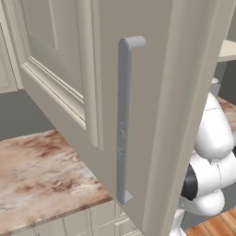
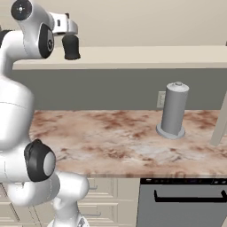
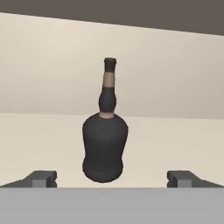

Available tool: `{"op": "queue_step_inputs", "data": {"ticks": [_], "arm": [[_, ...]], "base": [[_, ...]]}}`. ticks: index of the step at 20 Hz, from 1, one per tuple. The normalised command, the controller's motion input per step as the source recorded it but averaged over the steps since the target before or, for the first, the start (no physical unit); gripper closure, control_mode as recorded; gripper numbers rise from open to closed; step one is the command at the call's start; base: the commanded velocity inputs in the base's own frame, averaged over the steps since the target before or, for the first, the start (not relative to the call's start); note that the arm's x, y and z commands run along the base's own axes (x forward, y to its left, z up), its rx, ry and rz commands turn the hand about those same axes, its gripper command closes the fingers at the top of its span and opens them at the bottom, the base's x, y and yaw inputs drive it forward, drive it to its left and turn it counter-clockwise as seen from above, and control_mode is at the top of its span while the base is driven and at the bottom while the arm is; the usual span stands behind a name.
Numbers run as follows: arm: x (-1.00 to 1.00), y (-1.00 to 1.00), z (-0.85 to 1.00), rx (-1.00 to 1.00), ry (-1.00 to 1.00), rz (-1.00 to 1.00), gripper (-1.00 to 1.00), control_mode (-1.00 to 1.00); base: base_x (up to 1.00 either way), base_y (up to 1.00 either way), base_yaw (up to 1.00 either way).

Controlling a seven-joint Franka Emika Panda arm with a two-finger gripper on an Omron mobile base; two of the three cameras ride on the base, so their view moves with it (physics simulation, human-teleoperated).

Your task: Open the cabinet directly in front. Then move the liquor and the mug to the dining counter with the jar on it.

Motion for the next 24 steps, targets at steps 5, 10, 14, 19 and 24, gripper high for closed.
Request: {"op": "queue_step_inputs", "data": {"ticks": [5, 10, 14, 19, 24], "arm": [[0.4, 0.01, 0.0, 0.0, 0.0, 0.0, -1.0, -1.0], [0.25, 0.1, -0.01, 0.0, 0.0, 0.0, -1.0, -1.0], [0.15, 0.06, -0.01, 0.0, 0.0, 0.0, -1.0, -1.0], [0.23, 0.01, -0.01, 0.0, 0.0, 0.0, -1.0, -1.0], [0.28, 0.05, -0.02, 0.0, 0.0, 0.0, -1.0, -1.0]], "base": [[0.0, 0.0, 0.0], [0.0, 0.0, 0.0], [0.0, 0.0, 0.0], [0.0, 0.0, 0.0], [0.0, 0.0, 0.0]]}}
